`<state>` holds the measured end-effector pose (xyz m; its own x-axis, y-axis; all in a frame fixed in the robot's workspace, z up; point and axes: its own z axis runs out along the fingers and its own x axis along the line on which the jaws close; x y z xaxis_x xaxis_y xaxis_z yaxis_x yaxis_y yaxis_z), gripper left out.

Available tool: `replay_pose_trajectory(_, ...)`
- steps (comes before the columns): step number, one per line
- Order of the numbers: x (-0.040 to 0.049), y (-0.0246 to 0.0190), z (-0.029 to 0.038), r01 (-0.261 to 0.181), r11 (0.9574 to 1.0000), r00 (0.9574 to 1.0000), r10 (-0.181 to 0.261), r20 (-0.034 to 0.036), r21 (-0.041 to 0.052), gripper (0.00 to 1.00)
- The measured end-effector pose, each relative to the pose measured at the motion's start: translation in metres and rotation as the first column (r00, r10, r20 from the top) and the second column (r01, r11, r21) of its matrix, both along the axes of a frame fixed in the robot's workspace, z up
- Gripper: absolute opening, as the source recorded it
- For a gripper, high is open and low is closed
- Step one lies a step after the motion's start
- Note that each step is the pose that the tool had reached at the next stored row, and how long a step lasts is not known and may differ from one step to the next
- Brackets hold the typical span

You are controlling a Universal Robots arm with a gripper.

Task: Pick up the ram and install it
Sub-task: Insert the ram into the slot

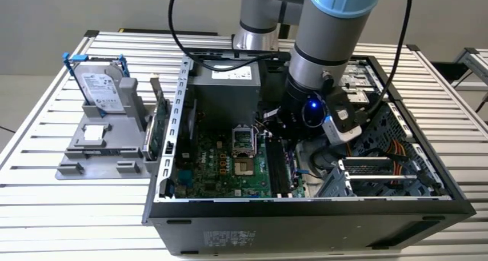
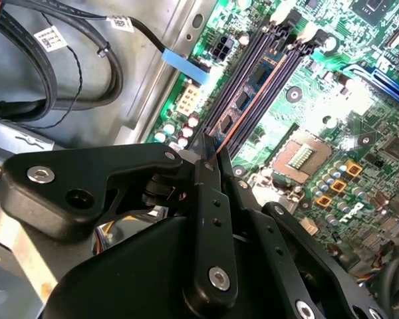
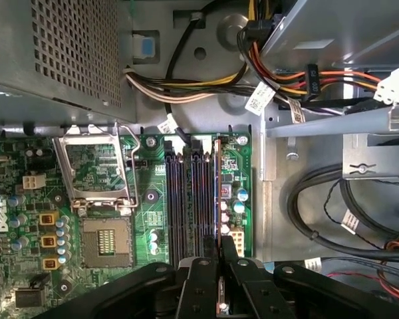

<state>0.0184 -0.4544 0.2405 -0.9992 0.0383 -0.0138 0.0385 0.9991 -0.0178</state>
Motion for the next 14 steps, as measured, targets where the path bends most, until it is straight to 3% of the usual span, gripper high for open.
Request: replay_pose_trajectory(14,0.0,-0.0032,-0.0083,-0.004,1.0,1.0,0.004,-0.0004,-0.0001,0.0)
